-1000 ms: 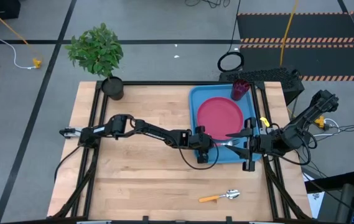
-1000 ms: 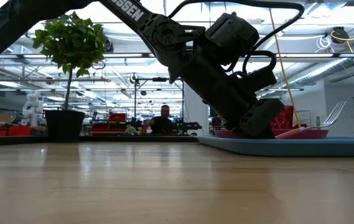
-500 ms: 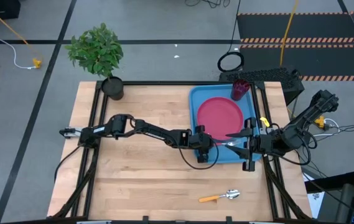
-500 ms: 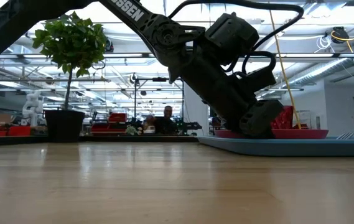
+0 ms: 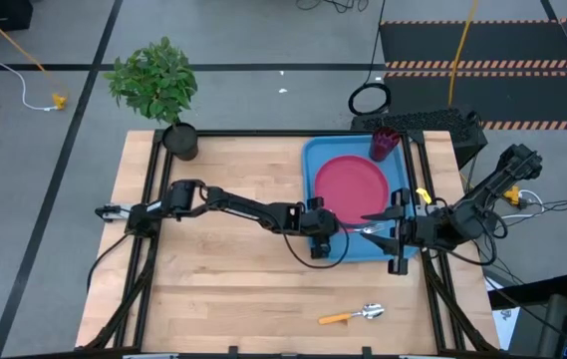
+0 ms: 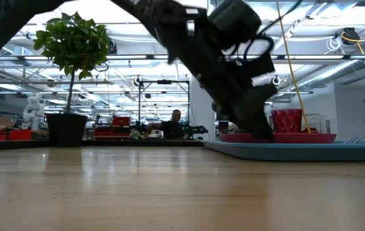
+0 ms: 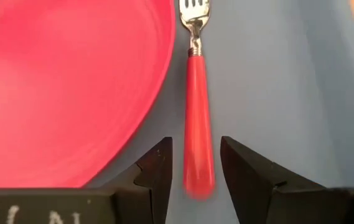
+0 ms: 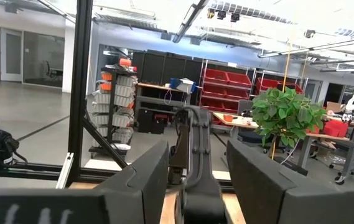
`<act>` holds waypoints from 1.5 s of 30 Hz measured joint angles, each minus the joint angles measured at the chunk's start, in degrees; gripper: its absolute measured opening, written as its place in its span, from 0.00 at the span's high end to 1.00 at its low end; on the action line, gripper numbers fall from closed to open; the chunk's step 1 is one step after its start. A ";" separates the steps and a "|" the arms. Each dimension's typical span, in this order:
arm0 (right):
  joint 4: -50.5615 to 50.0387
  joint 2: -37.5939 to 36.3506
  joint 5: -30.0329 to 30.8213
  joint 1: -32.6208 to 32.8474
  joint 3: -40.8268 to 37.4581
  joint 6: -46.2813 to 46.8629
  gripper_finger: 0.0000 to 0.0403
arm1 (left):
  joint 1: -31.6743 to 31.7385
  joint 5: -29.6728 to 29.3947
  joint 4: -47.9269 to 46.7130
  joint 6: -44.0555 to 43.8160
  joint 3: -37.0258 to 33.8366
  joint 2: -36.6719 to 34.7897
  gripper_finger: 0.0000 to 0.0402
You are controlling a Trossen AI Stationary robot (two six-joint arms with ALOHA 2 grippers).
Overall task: Pick and place plate/cup/fork/spoon on tray
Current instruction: Put the pink fork on the blue tray, then put the yellow spoon on the blue tray
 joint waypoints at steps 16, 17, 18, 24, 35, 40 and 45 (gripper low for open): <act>-10.63 0.00 -0.01 -0.01 -0.02 11.94 0.62 | -3.88 -1.33 -21.54 0.05 -0.51 -16.18 0.76; -12.11 0.00 -0.01 -0.02 -0.02 13.80 0.62 | -4.17 -1.92 -20.93 -0.21 -1.24 -17.20 0.77; -13.75 0.06 -0.01 -0.01 -0.02 15.84 0.62 | -4.42 -2.56 -20.88 -0.67 -2.26 -18.26 0.78; -19.91 3.49 -0.01 0.83 -0.04 28.20 0.62 | -5.52 -3.43 -16.05 -6.75 -12.42 -23.86 0.85; -18.84 11.01 -1.45 5.37 -0.04 36.95 0.62 | -12.56 -3.50 -8.63 -18.06 -22.45 -30.84 0.90; -19.12 14.64 -3.31 7.98 -0.04 39.75 0.62 | -16.16 -5.52 -6.69 -21.68 -22.53 -30.73 0.90; -19.46 18.92 -3.57 10.45 -0.04 41.88 0.61 | -19.66 -6.76 -3.55 -23.87 -22.53 -30.69 0.90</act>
